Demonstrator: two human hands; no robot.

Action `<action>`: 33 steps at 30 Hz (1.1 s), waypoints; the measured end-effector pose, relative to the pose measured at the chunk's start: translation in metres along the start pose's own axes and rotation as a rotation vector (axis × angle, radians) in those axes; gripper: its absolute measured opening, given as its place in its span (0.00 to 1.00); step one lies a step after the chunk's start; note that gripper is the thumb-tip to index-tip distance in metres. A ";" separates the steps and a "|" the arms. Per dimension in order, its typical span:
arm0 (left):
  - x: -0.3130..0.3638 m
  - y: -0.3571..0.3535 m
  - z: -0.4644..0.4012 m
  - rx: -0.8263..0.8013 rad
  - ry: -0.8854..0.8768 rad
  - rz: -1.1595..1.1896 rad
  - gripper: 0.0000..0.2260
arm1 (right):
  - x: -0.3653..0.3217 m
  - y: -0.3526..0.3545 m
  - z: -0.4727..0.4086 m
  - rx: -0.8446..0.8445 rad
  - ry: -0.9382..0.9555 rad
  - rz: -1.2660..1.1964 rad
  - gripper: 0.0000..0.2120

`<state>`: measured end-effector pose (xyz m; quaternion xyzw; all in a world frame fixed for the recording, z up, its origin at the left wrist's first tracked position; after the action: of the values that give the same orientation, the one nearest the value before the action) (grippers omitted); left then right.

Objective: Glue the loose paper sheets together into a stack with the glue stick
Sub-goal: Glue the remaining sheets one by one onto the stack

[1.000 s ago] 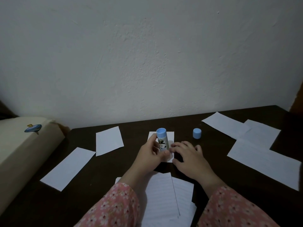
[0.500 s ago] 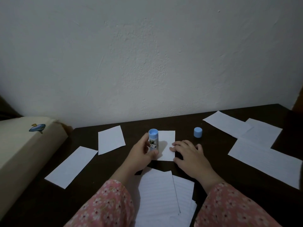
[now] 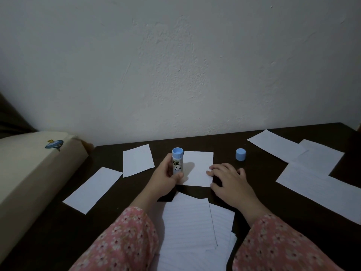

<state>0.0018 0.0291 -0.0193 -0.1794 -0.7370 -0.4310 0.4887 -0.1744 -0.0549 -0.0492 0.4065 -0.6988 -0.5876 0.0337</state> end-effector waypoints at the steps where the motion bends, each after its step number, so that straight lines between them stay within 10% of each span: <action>1: -0.003 0.002 0.000 0.028 0.034 0.067 0.22 | 0.000 0.000 0.000 0.002 0.003 0.003 0.19; 6: -0.021 0.021 -0.013 0.319 0.364 0.645 0.20 | -0.001 0.001 0.001 0.007 0.016 -0.021 0.18; 33: 0.030 -0.066 -0.047 -0.015 -0.030 0.048 0.18 | -0.003 -0.005 -0.001 -0.081 0.014 0.069 0.24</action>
<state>-0.0307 -0.0509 -0.0168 -0.2073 -0.7364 -0.4220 0.4865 -0.1688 -0.0538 -0.0519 0.3845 -0.6879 -0.6110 0.0751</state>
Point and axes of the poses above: each hand's wrist, its own z-axis away from the middle knuckle, its own y-axis out of the back of the hand, x = y × z, the point moved 5 cm from there along -z, towards the middle knuckle, and after that the axes turned 15 degrees about x, right-handed, at the moved point
